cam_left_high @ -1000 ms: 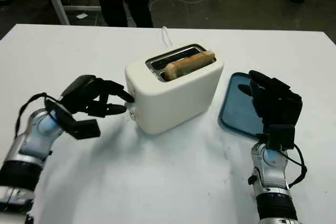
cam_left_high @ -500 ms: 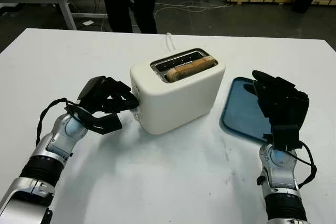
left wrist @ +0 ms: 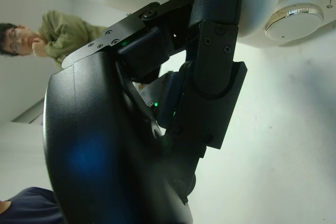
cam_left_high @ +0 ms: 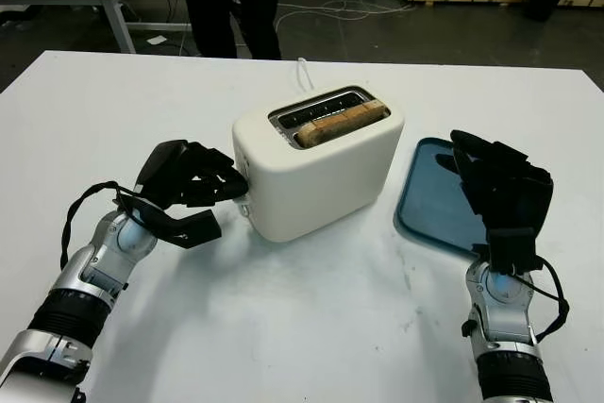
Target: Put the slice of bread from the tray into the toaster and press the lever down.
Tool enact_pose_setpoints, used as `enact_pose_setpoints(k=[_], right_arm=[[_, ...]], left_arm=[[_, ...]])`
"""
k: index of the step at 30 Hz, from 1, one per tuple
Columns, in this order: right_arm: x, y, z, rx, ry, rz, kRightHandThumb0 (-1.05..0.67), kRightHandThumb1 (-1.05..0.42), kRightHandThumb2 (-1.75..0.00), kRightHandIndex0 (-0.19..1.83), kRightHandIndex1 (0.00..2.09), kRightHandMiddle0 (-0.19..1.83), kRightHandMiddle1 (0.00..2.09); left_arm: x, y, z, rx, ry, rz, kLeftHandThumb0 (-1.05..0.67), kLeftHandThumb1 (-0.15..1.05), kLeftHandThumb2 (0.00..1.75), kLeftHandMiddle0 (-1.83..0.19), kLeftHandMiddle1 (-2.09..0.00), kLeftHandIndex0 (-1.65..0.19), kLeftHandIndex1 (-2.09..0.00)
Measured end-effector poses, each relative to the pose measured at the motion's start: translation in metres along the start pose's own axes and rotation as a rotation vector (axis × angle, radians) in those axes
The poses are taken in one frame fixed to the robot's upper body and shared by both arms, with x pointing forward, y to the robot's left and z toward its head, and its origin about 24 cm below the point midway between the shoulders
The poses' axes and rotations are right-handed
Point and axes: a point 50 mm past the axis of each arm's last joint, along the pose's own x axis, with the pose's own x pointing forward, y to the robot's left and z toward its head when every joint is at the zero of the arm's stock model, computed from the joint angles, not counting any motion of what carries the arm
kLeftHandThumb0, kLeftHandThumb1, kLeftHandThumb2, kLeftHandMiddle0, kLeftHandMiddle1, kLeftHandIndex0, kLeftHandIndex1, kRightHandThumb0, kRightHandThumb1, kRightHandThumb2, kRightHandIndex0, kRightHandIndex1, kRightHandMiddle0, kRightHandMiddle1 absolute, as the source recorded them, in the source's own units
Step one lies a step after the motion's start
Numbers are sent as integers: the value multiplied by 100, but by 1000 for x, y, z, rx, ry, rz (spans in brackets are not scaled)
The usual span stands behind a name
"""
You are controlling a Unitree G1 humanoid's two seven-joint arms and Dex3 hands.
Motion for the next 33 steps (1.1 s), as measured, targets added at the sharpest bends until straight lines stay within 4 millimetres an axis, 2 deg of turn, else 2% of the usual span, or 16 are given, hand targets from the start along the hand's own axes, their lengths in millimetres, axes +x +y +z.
enact_pose_setpoints(k=[2, 5, 6, 7, 8, 10, 11, 16, 22, 27, 30, 33], right_arm=[[0, 0, 0, -1, 0, 1, -48, -92, -12, 136, 5, 119, 0], [0, 0, 0, -2, 0, 2, -47, -92, -12, 136, 5, 119, 0], [0, 0, 0, -3, -1, 3, -47, -92, -12, 135, 4, 119, 0], [0, 1, 0, -3, -1, 4, -47, -92, -12, 135, 4, 119, 0], [0, 1, 0, -1, 0, 5, -47, -92, -12, 135, 4, 119, 0], [0, 2, 0, 2, 0, 15, -47, -92, -12, 135, 4, 118, 0], [0, 2, 0, 3, 0, 17, -48, -92, -12, 135, 3, 118, 0], [0, 3, 0, 4, 1, 26, -48, -92, -13, 134, 3, 118, 0], [-1, 6, -1, 7, 5, 37, -47, -92, -14, 134, 2, 117, 0], [-2, 8, -2, 11, 7, 43, -47, -92, -14, 134, 2, 117, 0], [-3, 10, -3, 15, 16, 54, -47, -92, -15, 133, 1, 115, 0], [-4, 13, -5, 63, 31, 72, -48, -92, -13, 132, 1, 112, 0]], left_arm=[[1, 0, 0, -2, 1, 0, -74, 91, 12, -127, -16, -125, -1], [1, 0, 0, -2, 2, 4, -78, 92, 17, -142, -23, -126, -1], [0, -1, 0, -2, 2, 5, -79, 91, 17, -140, -53, -126, -1], [-1, -1, 0, -4, 1, 13, -80, 90, 18, -129, -103, -126, -1], [-2, -2, 1, -9, -3, 30, -81, 91, 19, -124, -126, -125, 0], [-8, -4, 3, -27, -29, 78, -87, 92, 28, -119, -152, -125, 0], [-11, -5, 5, -42, -46, 105, -88, 92, 32, -118, -157, -124, 0], [-23, -10, 12, -151, -73, 227, -92, 92, 38, -115, -165, -123, -1], [-28, -15, 13, -193, -52, 314, -92, 92, 46, -110, -174, -120, 0], [-32, -18, 14, -245, -30, 405, -90, 92, 48, -103, -174, -116, 0], [-31, -15, 14, -274, -16, 456, -92, 92, 52, -92, -170, -114, 0], [-29, -6, 18, -346, -24, 533, -95, 92, 47, -80, -162, -113, 0]])
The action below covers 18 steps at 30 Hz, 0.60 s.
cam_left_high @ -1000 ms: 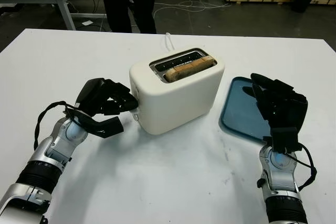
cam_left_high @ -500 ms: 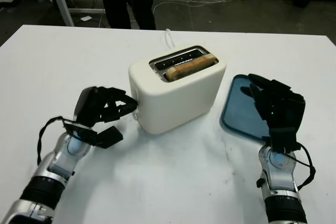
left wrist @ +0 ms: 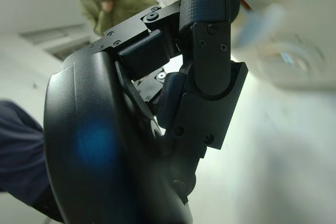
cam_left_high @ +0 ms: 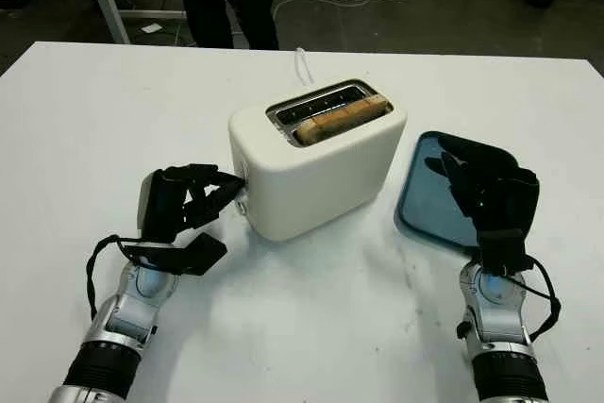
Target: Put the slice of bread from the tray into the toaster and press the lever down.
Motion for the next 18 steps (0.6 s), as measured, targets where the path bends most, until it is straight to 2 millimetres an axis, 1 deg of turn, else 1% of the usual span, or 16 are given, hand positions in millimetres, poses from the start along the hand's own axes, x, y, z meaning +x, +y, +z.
enact_pose_setpoints(k=[3, 5, 8, 10, 11, 12, 13, 14, 15, 16, 18], right_arm=[[2, 2, 0, 48, 12, 10, -51, -92, -11, 129, 0, 109, 0], [3, 5, 1, 71, 18, 16, -51, -92, -10, 127, 0, 108, 0], [8, 7, 4, 81, 12, 26, -51, -92, -8, 124, 0, 106, 0], [12, 9, 6, 91, 1, 29, -50, -92, -8, 121, 0, 105, 0], [14, 9, 7, 98, -4, 29, -50, -92, -7, 120, 0, 105, 0], [15, 9, 8, 103, -8, 28, -51, -92, -7, 119, 0, 105, 0], [16, 9, 9, 109, -13, 28, -50, -92, -7, 118, 0, 105, 0], [18, 10, 10, 114, -18, 29, -50, -92, -7, 118, 0, 105, 0], [19, 10, 11, 116, -23, 30, -49, -92, -8, 118, 0, 105, 0], [20, 11, 12, 117, -25, 31, -49, -92, -7, 118, 0, 105, 0], [21, 11, 11, 118, -15, 30, -49, -92, -7, 119, 1, 105, 0]], left_arm=[[9, 6, 7, -54, -1, 58, -96, 92, 40, -69, -163, -113, 0], [19, 12, 13, -94, -13, 107, -96, 92, 37, -64, -164, -112, 0], [31, 15, 21, -127, -34, 142, -97, 92, 38, -57, -168, -114, -1], [34, 16, 22, -130, -25, 156, -98, 92, 37, -55, -170, -115, -3], [34, 16, 21, -131, -16, 162, -97, 92, 34, -53, -171, -104, -27], [34, 16, 21, -134, -9, 170, -97, 92, 34, -53, -172, -75, -84], [34, 16, 20, -139, -2, 181, -98, 92, 32, -54, -173, -56, -127], [34, 15, 20, -145, 5, 190, -98, 92, 32, -55, -174, -50, -143], [34, 14, 20, -150, 8, 197, -98, 92, 31, -57, -174, -48, -152], [33, 14, 20, -154, 10, 200, -98, 92, 31, -61, -174, -48, -159], [33, 12, 20, -156, 14, 203, -98, 92, 30, -65, -174, -49, -164]])
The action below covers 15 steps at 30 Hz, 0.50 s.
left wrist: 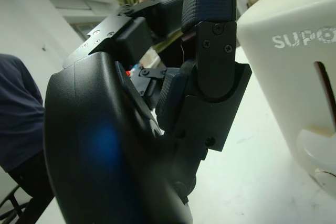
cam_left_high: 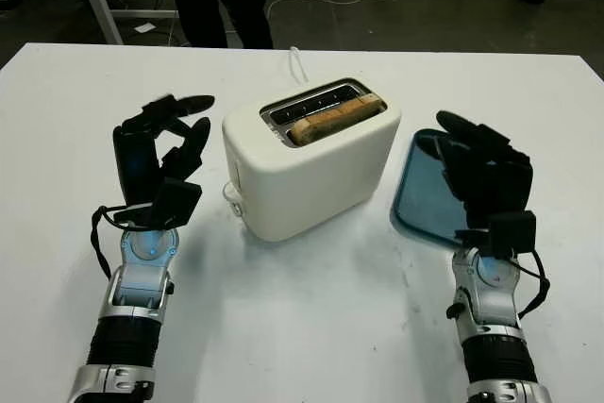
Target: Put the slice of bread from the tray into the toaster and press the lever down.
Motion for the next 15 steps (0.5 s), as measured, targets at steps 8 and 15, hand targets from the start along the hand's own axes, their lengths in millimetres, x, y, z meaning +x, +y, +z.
enact_pose_setpoints(k=[8, 15], right_arm=[[1, -3, -2, -6, 38, -47, -49, -92, -6, 119, 1, 106, 0], [3, -1, -2, -4, 59, -33, -47, -92, -5, 122, 2, 105, 0]], left_arm=[[-3, -3, -6, 19, 69, 37, -101, 92, 30, -80, -175, -52, -174], [-5, -4, -9, 22, 100, 41, -101, 92, 34, -87, -175, -59, -174]])
